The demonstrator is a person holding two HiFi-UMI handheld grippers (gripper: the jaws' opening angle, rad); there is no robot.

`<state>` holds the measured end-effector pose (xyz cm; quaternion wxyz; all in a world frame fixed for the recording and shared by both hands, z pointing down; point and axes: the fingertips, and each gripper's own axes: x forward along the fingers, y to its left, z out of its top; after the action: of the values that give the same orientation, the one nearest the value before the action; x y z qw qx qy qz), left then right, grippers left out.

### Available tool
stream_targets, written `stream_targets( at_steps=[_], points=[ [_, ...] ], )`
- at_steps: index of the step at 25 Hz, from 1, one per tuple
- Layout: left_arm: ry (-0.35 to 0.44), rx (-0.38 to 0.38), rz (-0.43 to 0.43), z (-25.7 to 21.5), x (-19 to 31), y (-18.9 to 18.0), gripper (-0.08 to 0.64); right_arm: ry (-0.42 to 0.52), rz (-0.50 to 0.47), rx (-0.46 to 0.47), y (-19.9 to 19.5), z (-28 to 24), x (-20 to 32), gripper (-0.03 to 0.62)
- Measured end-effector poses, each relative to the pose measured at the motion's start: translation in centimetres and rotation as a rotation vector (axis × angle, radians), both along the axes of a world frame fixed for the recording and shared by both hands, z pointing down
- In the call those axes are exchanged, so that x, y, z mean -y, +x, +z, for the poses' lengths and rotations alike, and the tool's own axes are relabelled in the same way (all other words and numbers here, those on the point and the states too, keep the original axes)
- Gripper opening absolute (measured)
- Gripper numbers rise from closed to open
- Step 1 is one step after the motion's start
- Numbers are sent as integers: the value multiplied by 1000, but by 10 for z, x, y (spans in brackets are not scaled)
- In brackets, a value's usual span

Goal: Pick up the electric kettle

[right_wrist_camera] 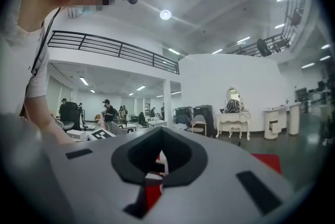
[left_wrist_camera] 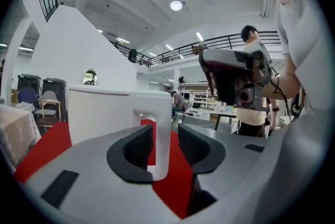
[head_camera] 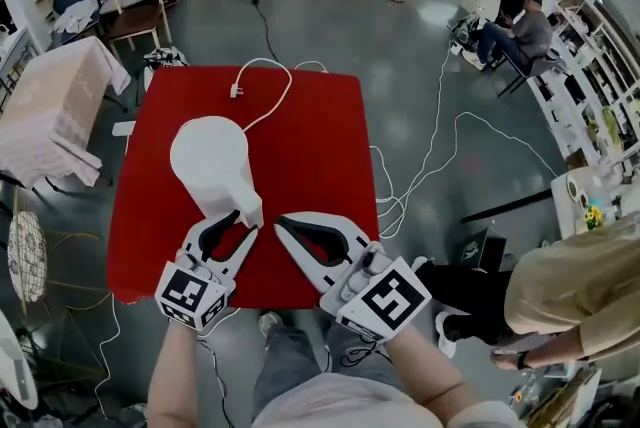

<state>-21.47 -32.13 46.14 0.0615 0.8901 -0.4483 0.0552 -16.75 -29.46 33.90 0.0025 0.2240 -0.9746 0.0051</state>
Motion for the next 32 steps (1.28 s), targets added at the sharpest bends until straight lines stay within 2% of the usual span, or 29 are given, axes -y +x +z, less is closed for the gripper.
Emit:
stream_targets(
  at_steps=[7, 11, 13, 25, 28, 32],
  points=[
    [1, -28, 41, 11, 27, 21, 144, -18, 75, -29, 4, 8, 9, 6],
    [9, -44, 33, 10, 39, 31, 143, -26, 105, -44, 11, 13, 11, 6],
    [15, -45, 20, 9, 44, 32, 108, -31, 116, -46, 13, 15, 13, 6],
    [85, 83, -18, 8, 46, 31, 89, -42, 129, -53, 19, 20, 12, 6],
    [97, 85, -41, -2, 47, 28, 92, -38, 126, -54, 24, 17, 11, 6],
    [93, 47, -69, -20, 46, 22, 98, -27, 119, -50, 29, 13, 11, 6]
  ],
)
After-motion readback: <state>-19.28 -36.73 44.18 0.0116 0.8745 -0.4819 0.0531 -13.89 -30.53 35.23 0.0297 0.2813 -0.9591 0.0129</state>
